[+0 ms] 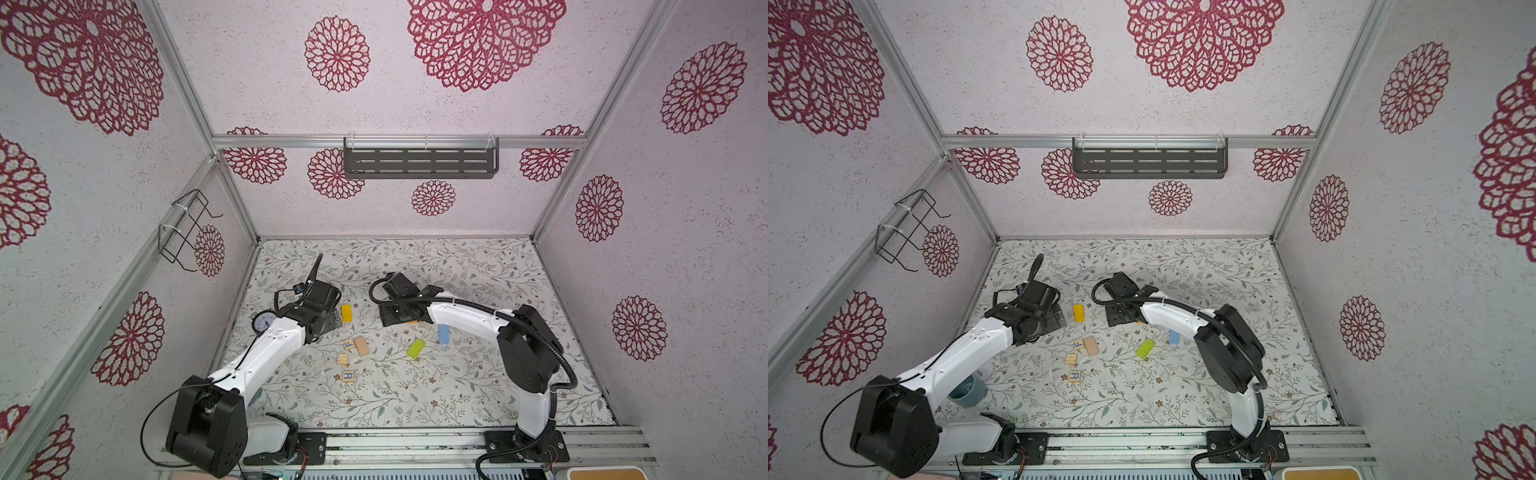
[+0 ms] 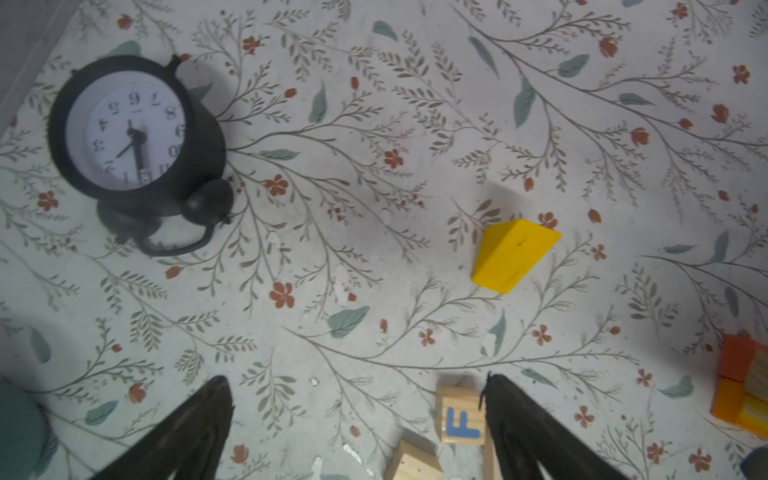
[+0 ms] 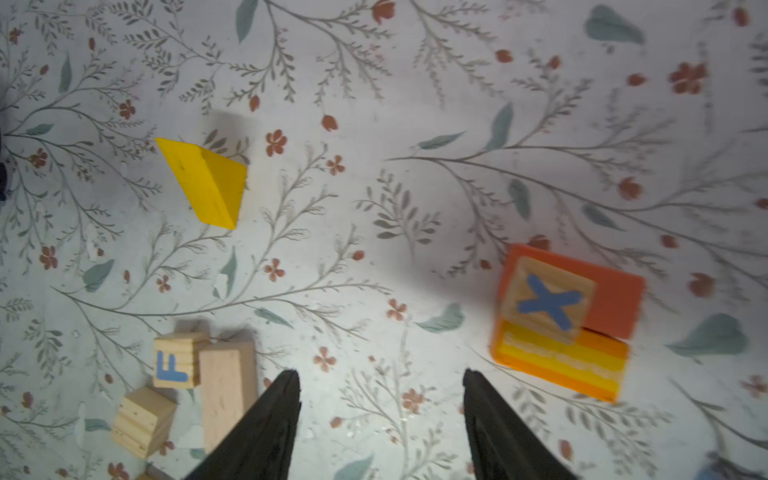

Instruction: Build the wood block tower

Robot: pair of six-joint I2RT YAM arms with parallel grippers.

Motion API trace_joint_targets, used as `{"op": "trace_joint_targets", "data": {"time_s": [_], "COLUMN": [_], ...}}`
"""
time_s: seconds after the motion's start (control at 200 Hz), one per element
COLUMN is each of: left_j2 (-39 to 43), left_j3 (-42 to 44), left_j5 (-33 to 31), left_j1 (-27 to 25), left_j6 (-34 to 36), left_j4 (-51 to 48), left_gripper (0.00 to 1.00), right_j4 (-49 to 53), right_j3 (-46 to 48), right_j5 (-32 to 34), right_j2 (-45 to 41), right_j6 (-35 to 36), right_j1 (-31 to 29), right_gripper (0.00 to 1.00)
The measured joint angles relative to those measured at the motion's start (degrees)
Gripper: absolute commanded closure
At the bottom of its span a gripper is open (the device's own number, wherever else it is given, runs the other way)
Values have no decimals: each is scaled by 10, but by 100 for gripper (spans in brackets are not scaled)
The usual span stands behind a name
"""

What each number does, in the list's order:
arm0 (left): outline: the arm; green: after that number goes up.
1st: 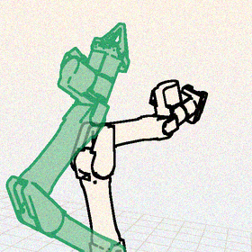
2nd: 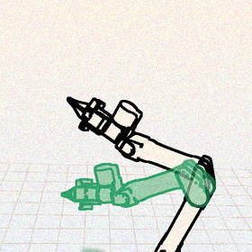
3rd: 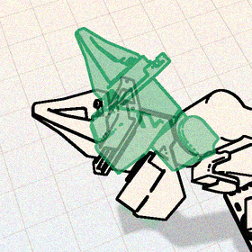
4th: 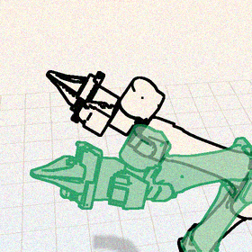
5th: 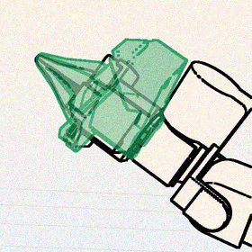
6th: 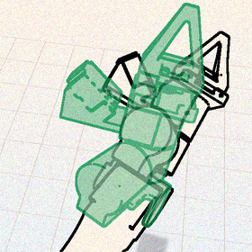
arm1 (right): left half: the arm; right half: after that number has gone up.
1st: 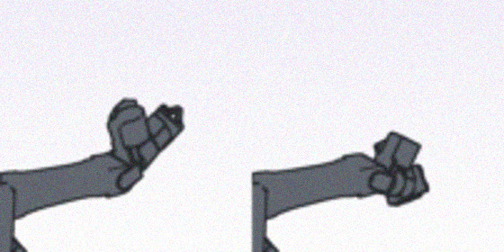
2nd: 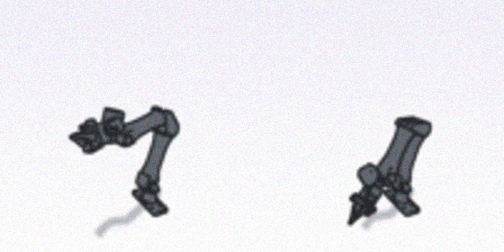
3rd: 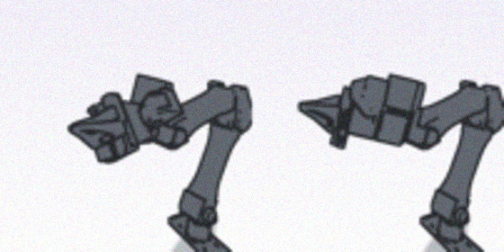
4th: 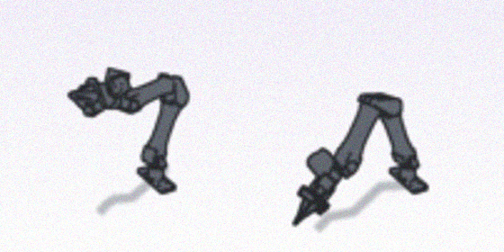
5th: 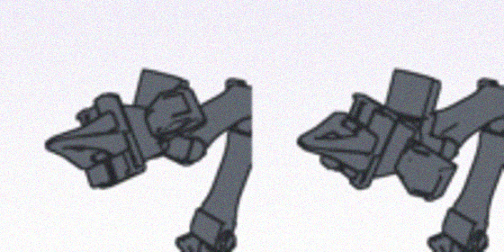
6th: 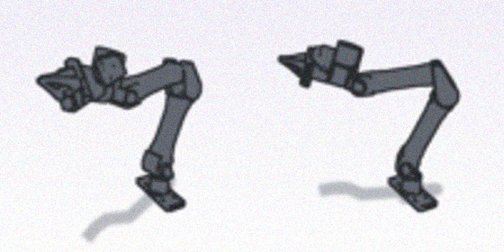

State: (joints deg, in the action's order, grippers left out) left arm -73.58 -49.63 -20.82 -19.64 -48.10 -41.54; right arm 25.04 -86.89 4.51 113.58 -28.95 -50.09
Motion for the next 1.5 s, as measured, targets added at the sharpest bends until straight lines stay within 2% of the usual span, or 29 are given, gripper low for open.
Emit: {"op": "trace_joint_targets", "data": {"time_s": [0.23, 0.45, 0.585, 0.821, 1.106, 1.501], "left_j2": [74, 108, 108, 105, 110, 112], "left_j3": [89, 162, 170, 170, 170, 172], "left_j5": [10, 27, 27, 30, 20, 6], "left_j1": [35, 79, 85, 89, 95, 105], "left_j6": [-3, -13, -14, -14, -17, -30], "left_j4": [40, 87, 99, 111, 113, 107], "left_gripper": [3, 3, 3, 3, 3, 3], "right_j4": [50, 88, 102, 114, 114, 111], "right_j3": [-144, -202, -232, -249, -251, -252], "right_j5": [0, 0, 0, 0, -2, -5], "right_j2": [111, 153, 168, 177, 196, 203], "right_j6": [-6, -8, -9, -11, -11, -11], "right_j1": [-51, -79, -88, -100, -111, -124], "right_gripper": [48, 53, 55, 50, 54, 54]}}
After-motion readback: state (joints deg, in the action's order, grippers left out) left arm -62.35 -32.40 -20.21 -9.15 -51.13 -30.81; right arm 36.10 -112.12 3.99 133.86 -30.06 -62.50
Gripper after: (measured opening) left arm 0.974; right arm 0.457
